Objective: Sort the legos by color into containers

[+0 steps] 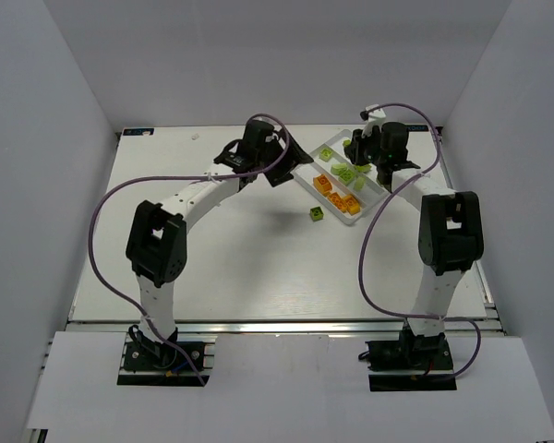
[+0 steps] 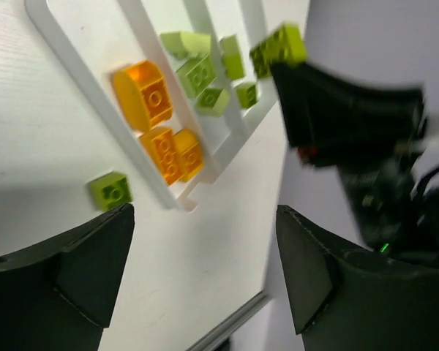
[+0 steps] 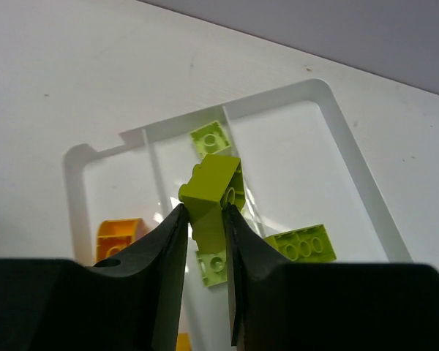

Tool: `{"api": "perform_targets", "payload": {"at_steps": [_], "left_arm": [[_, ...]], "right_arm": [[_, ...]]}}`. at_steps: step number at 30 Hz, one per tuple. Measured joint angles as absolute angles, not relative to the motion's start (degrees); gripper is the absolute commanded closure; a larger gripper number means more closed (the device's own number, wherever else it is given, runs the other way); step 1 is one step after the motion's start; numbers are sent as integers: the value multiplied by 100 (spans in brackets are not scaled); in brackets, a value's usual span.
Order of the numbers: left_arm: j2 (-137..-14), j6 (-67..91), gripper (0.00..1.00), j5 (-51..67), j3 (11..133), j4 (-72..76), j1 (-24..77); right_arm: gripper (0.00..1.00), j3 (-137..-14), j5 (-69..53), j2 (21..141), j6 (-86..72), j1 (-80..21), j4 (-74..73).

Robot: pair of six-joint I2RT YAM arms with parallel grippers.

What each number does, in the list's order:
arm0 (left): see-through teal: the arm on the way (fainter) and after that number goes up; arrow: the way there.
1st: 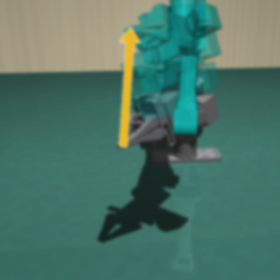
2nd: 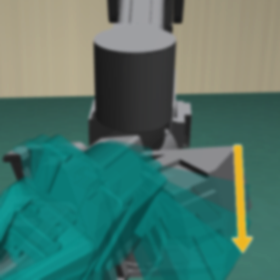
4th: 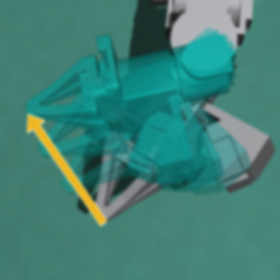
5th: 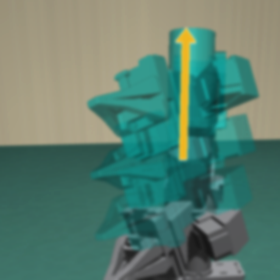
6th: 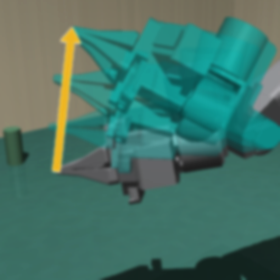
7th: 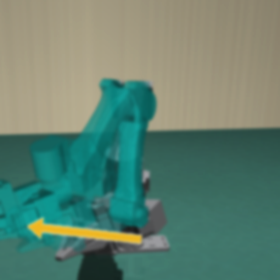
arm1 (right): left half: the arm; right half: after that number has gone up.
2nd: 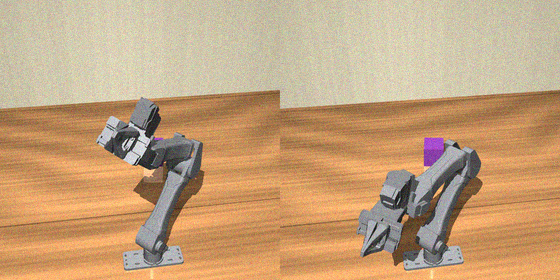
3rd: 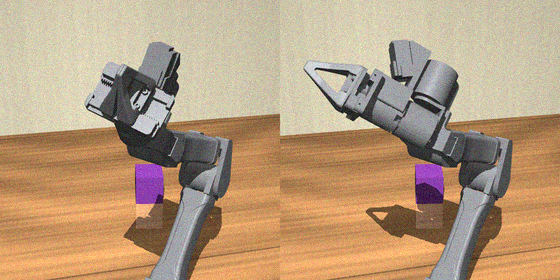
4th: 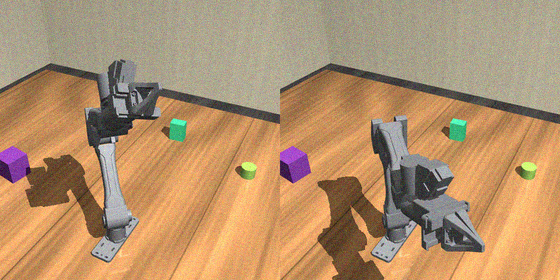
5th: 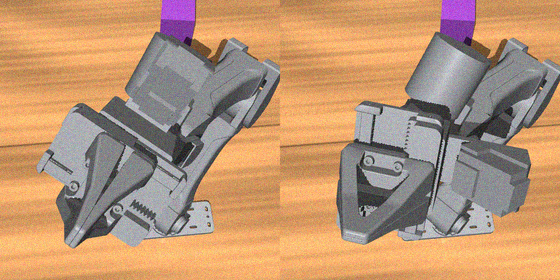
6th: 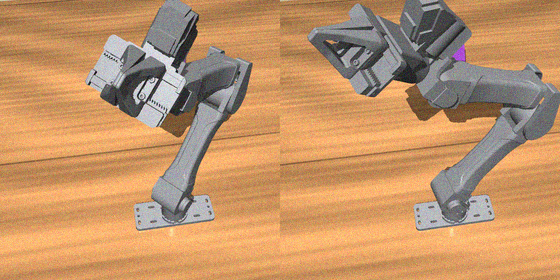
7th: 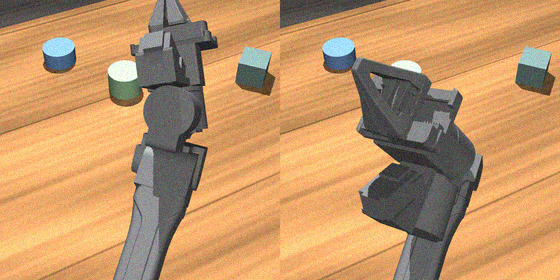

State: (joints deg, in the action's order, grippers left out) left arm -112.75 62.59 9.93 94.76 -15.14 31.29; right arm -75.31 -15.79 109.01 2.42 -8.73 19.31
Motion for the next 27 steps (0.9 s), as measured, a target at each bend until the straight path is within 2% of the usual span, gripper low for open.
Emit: {"api": "perform_targets", "payload": {"at_steps": [5,8,11,12,15,21,27], "left_arm": [[-11454,5293,14,1135,9747,-2604,3310],[-11885,4882,13,1194,9992,-3159,3472],[-12252,4644,12,1258,10049,-3533,3662],[-12335,4600,12,1280,10049,-3642,3715],[-12488,4525,12,1326,10086,-3841,3841],[-12551,4477,14,1345,10381,-3968,3916],[-12748,4473,19,1122,10608,-3999,3929]], "right_arm": [[90,-8324,-1332,11636,609,-746,1461],[81,-8663,-1203,11902,810,-703,1321],[55,-8838,-1125,12044,985,-670,1282],[38,-8875,-1100,12079,1024,-659,1256],[24,-8936,-1020,12125,1133,-637,1194],[25,-8847,-1179,12075,1092,-552,1168],[26,-7712,-2123,11135,707,-217,1181]]}}
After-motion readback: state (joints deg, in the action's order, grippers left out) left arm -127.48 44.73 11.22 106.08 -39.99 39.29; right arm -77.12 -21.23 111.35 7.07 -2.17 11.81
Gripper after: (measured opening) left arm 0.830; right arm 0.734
